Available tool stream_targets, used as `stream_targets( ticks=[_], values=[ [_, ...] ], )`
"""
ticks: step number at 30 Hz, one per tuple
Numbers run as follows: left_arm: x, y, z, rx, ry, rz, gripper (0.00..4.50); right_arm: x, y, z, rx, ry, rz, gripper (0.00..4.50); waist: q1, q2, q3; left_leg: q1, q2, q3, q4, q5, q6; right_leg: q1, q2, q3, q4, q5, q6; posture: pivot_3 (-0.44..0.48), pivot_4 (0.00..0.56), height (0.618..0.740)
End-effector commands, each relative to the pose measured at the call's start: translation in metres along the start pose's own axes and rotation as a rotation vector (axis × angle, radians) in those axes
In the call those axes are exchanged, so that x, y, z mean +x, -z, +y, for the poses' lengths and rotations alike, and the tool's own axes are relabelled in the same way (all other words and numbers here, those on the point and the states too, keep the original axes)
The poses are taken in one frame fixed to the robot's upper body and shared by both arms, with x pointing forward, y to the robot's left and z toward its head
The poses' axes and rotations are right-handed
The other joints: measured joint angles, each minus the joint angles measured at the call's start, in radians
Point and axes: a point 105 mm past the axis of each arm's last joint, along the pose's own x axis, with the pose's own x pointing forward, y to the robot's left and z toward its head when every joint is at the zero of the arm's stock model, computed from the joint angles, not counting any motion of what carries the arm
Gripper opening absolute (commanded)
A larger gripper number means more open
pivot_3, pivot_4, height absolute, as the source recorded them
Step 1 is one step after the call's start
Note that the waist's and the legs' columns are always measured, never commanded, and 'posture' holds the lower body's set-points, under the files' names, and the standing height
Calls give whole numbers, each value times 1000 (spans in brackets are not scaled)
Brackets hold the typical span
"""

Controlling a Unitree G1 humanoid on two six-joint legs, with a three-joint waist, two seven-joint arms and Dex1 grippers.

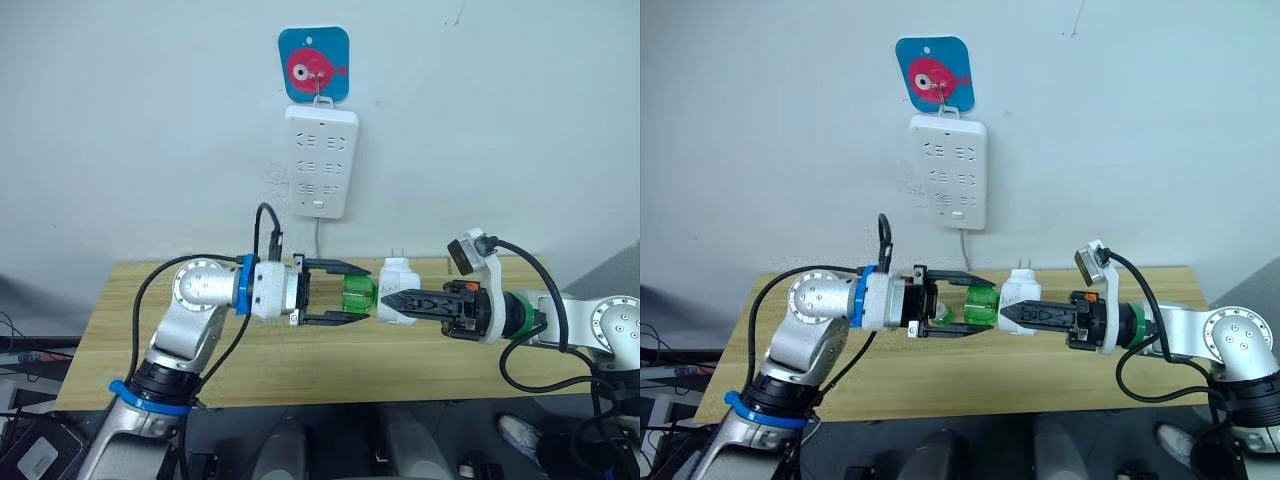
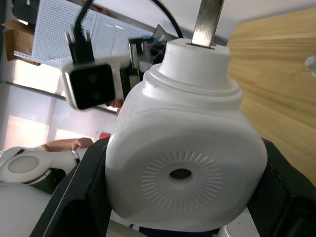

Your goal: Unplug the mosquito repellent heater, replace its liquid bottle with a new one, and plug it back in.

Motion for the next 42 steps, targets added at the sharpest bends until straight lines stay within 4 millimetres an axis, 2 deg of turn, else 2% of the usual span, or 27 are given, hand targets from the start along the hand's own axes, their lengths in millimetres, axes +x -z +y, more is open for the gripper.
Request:
stream_targets(
  ticks=[1,2,5,8,13,16,19,21,27,32,34,38,42],
  values=[
    [-3,7,4,-557,100,121,2264,4,8,19,-53,-58,79,3089,0,-1,1,0,0,0,0,0,0,0,0,0,0,0,0,-57,188,740],
    [-6,6,2,-719,144,160,2264,4,10,21,-61,-59,95,3089,-1,-2,1,0,0,-1,1,0,0,0,1,-1,1,0,0,-57,188,740],
    [-10,-3,6,-942,216,175,2264,7,14,25,-76,-67,129,3089,-10,-1,1,-1,0,-2,0,0,0,0,6,-2,0,-1,1,-58,187,740],
    [-6,-12,16,-983,238,151,2264,9,17,28,-86,-78,142,3089,-18,-1,2,-1,0,-2,0,0,0,0,6,-2,0,-1,1,-58,187,740],
    [-3,-18,24,-863,216,92,2264,10,16,27,-83,-80,119,3088,-21,-1,2,-1,1,-2,-1,0,0,-2,2,-1,0,-1,1,-69,186,740],
    [-3,-24,23,-783,210,52,3273,9,15,25,-72,-80,96,3088,-19,-1,2,-1,1,-2,-1,0,0,-2,1,-1,0,-1,1,-69,187,740],
    [-4,-28,20,-615,174,19,4179,8,11,23,-60,-78,63,3088,-20,-1,2,-1,1,-1,-1,0,0,-2,0,0,0,-1,1,-70,186,740],
    [-7,-26,17,-497,135,29,4436,6,8,20,-51,-71,39,3088,-20,-1,2,-1,1,0,-1,0,0,-2,0,1,-1,-1,1,-72,186,740],
    [-21,-20,10,-183,49,53,4436,-3,-2,10,-16,-38,-7,3088,-9,-1,2,-1,0,0,0,0,0,-1,-1,1,0,0,0,-68,185,740],
    [-26,-15,-1,-70,67,62,4436,-8,-7,4,9,-19,-15,3088,2,-1,1,-1,0,0,0,0,0,-1,-2,1,-1,0,0,-56,179,740],
    [-23,-10,-6,4,72,59,4436,-7,-8,4,13,-21,-2,3088,3,-1,1,-1,0,1,0,0,0,-1,-2,1,-1,0,0,-56,177,740],
    [-12,-6,2,81,8,21,4436,-4,-10,4,13,-25,9,3088,4,-1,1,-1,0,0,0,0,0,-1,-2,0,-1,0,0,-58,177,740],
    [-3,-3,2,146,11,1,4436,-2,-11,5,5,-30,13,3088,4,-1,1,-1,0,0,1,0,0,-1,-2,0,0,0,0,-59,179,740]
  ],
)
